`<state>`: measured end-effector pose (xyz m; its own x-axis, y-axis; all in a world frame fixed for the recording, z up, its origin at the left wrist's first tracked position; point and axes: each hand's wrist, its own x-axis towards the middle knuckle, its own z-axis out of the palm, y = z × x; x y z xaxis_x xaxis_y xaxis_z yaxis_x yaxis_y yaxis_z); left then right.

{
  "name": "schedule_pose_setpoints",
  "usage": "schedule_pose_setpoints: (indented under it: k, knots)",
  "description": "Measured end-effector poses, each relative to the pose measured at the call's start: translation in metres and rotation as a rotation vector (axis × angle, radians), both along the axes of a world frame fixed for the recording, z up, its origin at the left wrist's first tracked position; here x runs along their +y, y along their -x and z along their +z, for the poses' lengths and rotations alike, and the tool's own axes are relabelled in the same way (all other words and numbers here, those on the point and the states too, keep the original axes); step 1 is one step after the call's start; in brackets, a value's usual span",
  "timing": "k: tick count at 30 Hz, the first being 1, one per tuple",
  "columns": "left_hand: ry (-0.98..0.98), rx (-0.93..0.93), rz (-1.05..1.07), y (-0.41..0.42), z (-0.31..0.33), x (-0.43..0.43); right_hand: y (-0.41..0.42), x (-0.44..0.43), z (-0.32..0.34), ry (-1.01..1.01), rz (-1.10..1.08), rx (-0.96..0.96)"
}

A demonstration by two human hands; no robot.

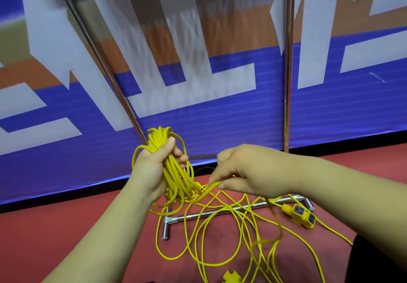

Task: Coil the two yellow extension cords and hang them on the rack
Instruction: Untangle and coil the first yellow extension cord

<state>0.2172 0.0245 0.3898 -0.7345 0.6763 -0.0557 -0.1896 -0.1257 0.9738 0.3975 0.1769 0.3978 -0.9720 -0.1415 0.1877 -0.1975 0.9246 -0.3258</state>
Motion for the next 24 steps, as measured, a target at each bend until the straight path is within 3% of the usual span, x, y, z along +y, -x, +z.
schedule_pose_setpoints:
  k: [3,9,17,24]
  knots:
    - [0.094,0.025,-0.079,-0.012,-0.008,0.007,-0.003,-0.002,0.011,0.275,-0.074,0.139]
    - [0.158,0.016,-0.268,-0.038,-0.012,0.017,0.001,0.01,0.011,0.494,-0.267,0.28]
    - [0.131,-0.068,-0.437,-0.051,-0.009,0.022,-0.009,0.046,0.019,0.883,-0.259,0.067]
    - [0.11,-0.064,-0.68,-0.058,-0.008,0.024,-0.011,0.057,0.021,0.925,-0.23,0.017]
